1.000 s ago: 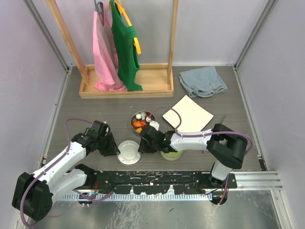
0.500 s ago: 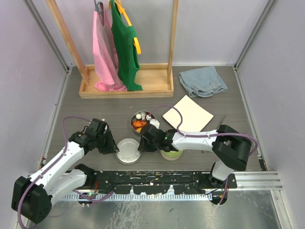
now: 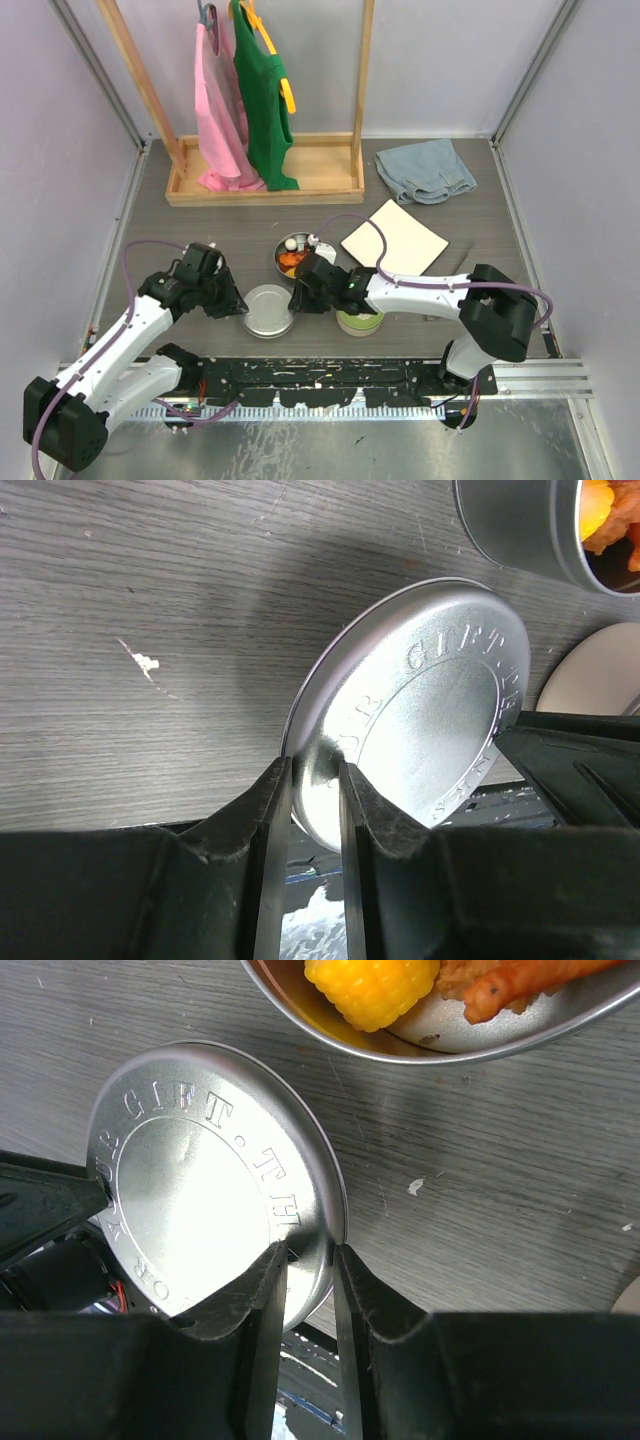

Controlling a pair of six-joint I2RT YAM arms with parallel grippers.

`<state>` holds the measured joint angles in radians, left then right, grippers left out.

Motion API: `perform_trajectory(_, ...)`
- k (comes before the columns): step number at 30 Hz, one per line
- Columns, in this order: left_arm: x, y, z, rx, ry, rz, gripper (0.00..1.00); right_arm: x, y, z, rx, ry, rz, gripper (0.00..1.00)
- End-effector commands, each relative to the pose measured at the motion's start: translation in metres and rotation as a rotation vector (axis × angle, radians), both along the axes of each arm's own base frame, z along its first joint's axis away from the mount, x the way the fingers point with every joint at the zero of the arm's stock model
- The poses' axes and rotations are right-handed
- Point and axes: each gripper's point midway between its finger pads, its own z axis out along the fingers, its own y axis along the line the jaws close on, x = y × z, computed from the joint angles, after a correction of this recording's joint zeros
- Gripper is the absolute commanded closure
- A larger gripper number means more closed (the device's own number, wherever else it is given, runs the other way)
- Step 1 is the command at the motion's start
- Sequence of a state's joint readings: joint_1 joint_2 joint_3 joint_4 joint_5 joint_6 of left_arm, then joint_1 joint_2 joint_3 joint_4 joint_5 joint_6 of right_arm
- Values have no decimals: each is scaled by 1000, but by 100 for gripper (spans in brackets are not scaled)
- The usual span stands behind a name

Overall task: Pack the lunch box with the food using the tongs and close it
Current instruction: Pick up the box lid from the center of the board, then close the box lid on the packing box.

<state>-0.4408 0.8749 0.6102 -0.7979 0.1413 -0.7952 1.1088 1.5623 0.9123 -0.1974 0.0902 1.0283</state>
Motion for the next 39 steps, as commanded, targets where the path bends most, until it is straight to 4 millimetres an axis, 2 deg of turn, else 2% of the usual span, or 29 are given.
perform_trajectory(1, 19, -29, 44, -154, -104, -33, 75, 10, 50, 97, 302, -98, 23, 70)
perform_trajectory(12, 24, -28, 63, -158, -146, -24, 75, 15, 49, 114, 312, -131, 11, 69)
perform_trajectory(25, 47, -41, 80, -176, -181, -36, 75, 30, 40, 129, 297, -177, -23, 69)
perform_trajectory(31, 73, -54, 89, -184, -200, -53, 75, 52, 26, 128, 290, -180, -68, 69)
perform_trajectory(34, 93, -66, 92, -198, -218, -61, 75, 68, 17, 128, 284, -189, -95, 68)
perform_trajectory(37, 115, -78, 90, -197, -212, -78, 75, 90, 6, 123, 270, -185, -125, 68)
perform_trajectory(39, 132, -89, 80, -195, -183, -89, 75, 103, 1, 121, 262, -185, -139, 68)
